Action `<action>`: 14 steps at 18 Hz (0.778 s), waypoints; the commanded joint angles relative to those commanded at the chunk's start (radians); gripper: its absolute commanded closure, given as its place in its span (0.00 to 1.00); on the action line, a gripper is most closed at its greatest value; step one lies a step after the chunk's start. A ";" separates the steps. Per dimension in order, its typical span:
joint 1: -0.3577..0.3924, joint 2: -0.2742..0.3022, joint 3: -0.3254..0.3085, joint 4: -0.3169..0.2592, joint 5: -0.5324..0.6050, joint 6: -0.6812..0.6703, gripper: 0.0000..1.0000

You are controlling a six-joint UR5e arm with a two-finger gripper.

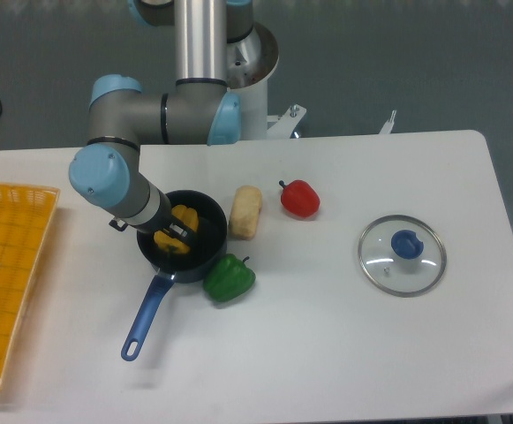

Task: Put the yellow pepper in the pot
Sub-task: 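Lower the yellow pepper into the saucepan and open the gripper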

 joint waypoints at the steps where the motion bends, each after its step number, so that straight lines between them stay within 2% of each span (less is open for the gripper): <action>1: 0.000 0.002 0.000 0.000 0.002 0.000 0.42; 3: 0.000 0.002 0.000 -0.002 0.002 0.002 0.39; 6: 0.002 0.003 0.002 0.000 0.003 0.000 0.30; 14: -0.008 -0.002 0.000 -0.002 0.018 0.002 0.28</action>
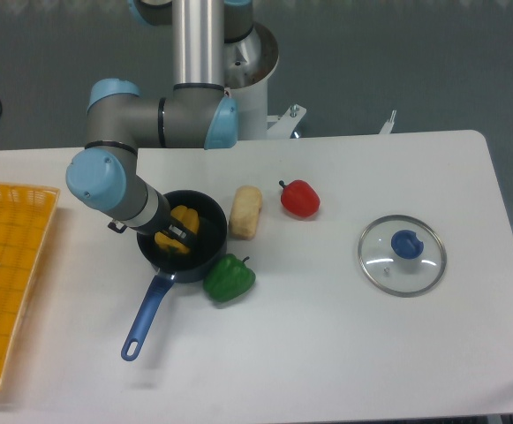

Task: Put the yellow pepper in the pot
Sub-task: 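Lower the yellow pepper into the saucepan and open the gripper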

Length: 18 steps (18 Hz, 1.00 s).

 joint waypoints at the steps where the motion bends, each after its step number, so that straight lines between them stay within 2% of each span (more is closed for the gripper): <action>1: -0.002 -0.002 0.000 0.002 0.002 -0.002 0.28; 15: -0.014 -0.031 0.005 0.002 0.040 -0.002 0.27; 18: -0.014 -0.026 0.021 0.002 0.037 0.000 0.27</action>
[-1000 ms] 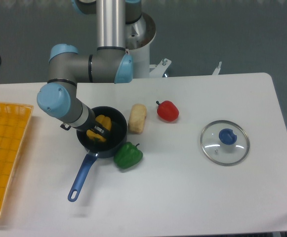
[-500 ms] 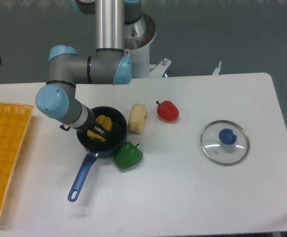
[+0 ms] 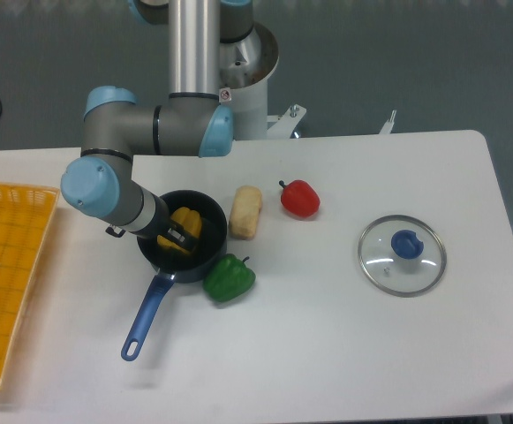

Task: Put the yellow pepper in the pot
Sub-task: 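Lower the yellow pepper into the saucepan and open the gripper, then raise the gripper up out of the saucepan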

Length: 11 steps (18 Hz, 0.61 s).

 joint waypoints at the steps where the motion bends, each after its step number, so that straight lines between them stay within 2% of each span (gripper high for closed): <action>1: -0.002 0.000 0.000 0.000 0.003 -0.002 0.27; 3: -0.002 -0.002 0.000 0.000 0.006 -0.003 0.27; 8: -0.003 -0.011 -0.009 -0.002 0.021 0.000 0.19; 10: -0.009 -0.017 -0.009 -0.002 0.031 0.000 0.06; 11: -0.011 -0.020 -0.009 -0.002 0.032 0.000 0.06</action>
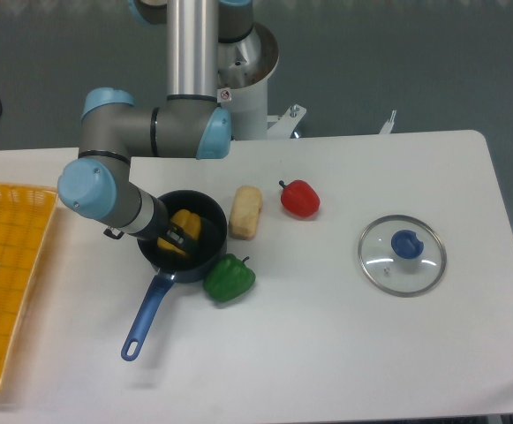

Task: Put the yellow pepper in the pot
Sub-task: 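Raise the gripper up out of the saucepan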

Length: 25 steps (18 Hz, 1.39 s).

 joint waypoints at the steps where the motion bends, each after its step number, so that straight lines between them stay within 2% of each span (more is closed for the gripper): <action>1: -0.002 -0.002 0.000 0.000 0.000 0.000 0.06; 6: 0.006 0.009 0.024 0.000 0.000 0.000 0.06; 7: 0.011 0.017 0.040 -0.005 0.002 -0.002 0.02; 11: 0.066 0.086 0.057 -0.005 -0.006 0.012 0.00; 13: 0.077 0.098 0.077 -0.012 -0.018 0.012 0.00; 19: 0.113 0.107 0.117 -0.008 -0.031 0.015 0.00; 25: 0.190 0.107 0.179 -0.002 -0.087 0.060 0.00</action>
